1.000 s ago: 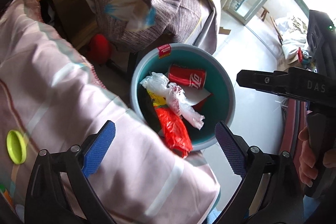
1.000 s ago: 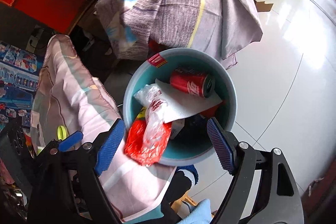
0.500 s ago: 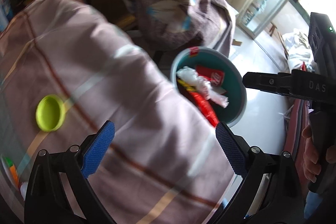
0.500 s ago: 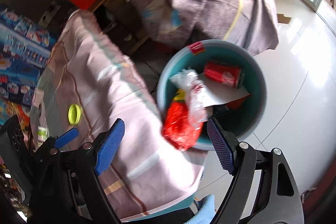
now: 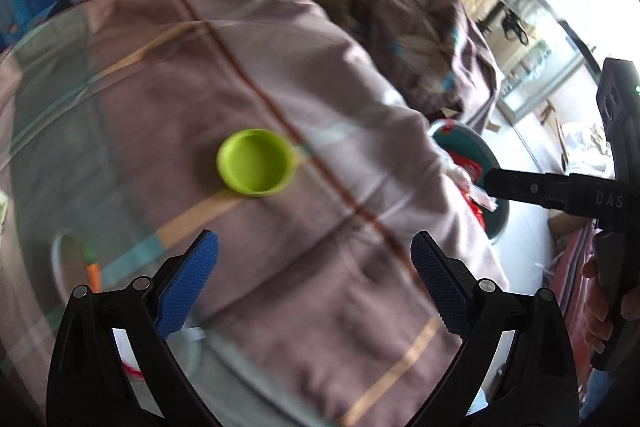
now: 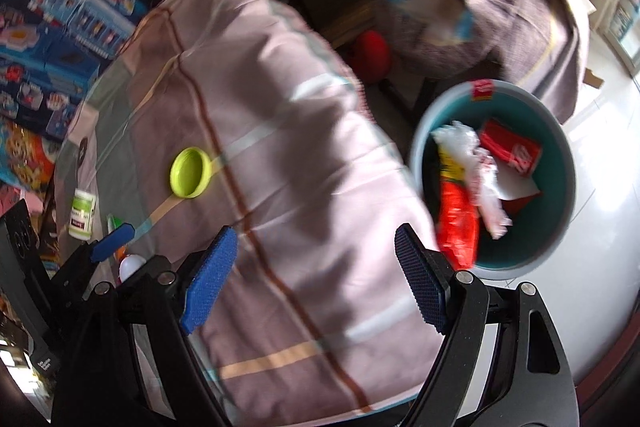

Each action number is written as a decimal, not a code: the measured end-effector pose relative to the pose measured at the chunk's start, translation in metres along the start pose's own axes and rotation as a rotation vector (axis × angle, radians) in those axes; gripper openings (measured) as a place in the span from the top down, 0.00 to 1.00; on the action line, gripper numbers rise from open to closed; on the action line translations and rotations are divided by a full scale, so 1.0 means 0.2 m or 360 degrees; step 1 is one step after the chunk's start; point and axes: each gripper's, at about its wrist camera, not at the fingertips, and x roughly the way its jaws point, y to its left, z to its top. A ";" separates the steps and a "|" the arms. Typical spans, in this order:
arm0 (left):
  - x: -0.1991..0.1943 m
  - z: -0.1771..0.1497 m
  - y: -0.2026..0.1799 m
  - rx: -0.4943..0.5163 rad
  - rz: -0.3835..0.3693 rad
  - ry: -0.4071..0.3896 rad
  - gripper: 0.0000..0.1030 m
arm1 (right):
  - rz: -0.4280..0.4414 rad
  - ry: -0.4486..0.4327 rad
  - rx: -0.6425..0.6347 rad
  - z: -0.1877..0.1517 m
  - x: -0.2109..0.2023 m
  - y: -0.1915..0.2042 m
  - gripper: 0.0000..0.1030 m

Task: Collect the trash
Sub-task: 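Move both tools back over the bed, then grasp the green lid with the right gripper while the left grasps the white Swisse bottle, then carry the lid and bottle over the teal bucket and open both grippers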

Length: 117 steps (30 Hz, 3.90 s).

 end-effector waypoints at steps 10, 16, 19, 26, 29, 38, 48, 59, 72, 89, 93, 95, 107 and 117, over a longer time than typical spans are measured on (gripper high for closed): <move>-0.11 -0.07 0.39 -0.0155 0.0029 -0.0035 0.06 | 0.0003 0.0081 -0.0142 0.00 0.15 0.37 0.25; -0.16 -0.12 0.58 -0.0192 0.0102 -0.0057 0.06 | -0.0005 0.0127 -0.0198 0.00 0.30 0.54 0.25; -0.19 -0.14 0.69 -0.0223 0.0141 -0.0077 0.06 | -0.0023 0.0125 -0.0225 0.03 0.39 0.61 0.25; -0.21 -0.16 0.86 -0.0322 0.0186 -0.0116 0.06 | -0.0096 0.0108 -0.0264 0.07 0.56 0.72 0.25; -0.19 -0.17 0.89 -0.0332 0.0196 -0.0107 0.06 | -0.0137 0.0080 -0.0295 0.07 0.60 0.74 0.25; -0.15 -0.19 0.96 -0.0347 0.0204 -0.0073 0.06 | -0.0250 0.0000 -0.0383 0.07 0.65 0.79 0.26; -0.17 -0.17 0.96 -0.0321 0.0191 -0.0077 0.06 | -0.0219 -0.0032 -0.0466 0.04 0.62 0.86 0.49; -0.44 -0.10 1.23 -0.0289 0.0389 -0.0193 0.06 | -0.0077 0.0029 -0.0639 -0.04 0.55 1.14 0.49; -0.30 -0.12 1.46 -0.0357 0.0462 -0.0084 0.12 | -0.0029 0.0118 -0.0673 -0.05 0.63 1.30 0.49; -0.33 -0.12 1.25 -0.0357 0.0580 -0.0100 0.45 | 0.0024 0.0057 -0.0558 -0.05 0.52 1.08 0.49; -0.35 -0.10 1.14 -0.0315 0.0571 -0.0133 0.45 | 0.0031 0.0024 -0.0522 -0.06 0.46 1.00 0.49; -0.36 -0.10 1.08 -0.0305 0.0548 -0.0142 0.45 | 0.0055 0.0012 -0.0501 -0.07 0.41 0.94 0.49; -0.38 -0.04 0.56 -0.0085 0.0381 -0.0199 0.45 | 0.0173 -0.0127 -0.0320 -0.08 0.13 0.61 0.49; -0.28 0.04 0.04 0.0137 0.0233 -0.0177 0.45 | 0.0162 -0.0309 -0.0117 -0.07 -0.14 0.14 0.49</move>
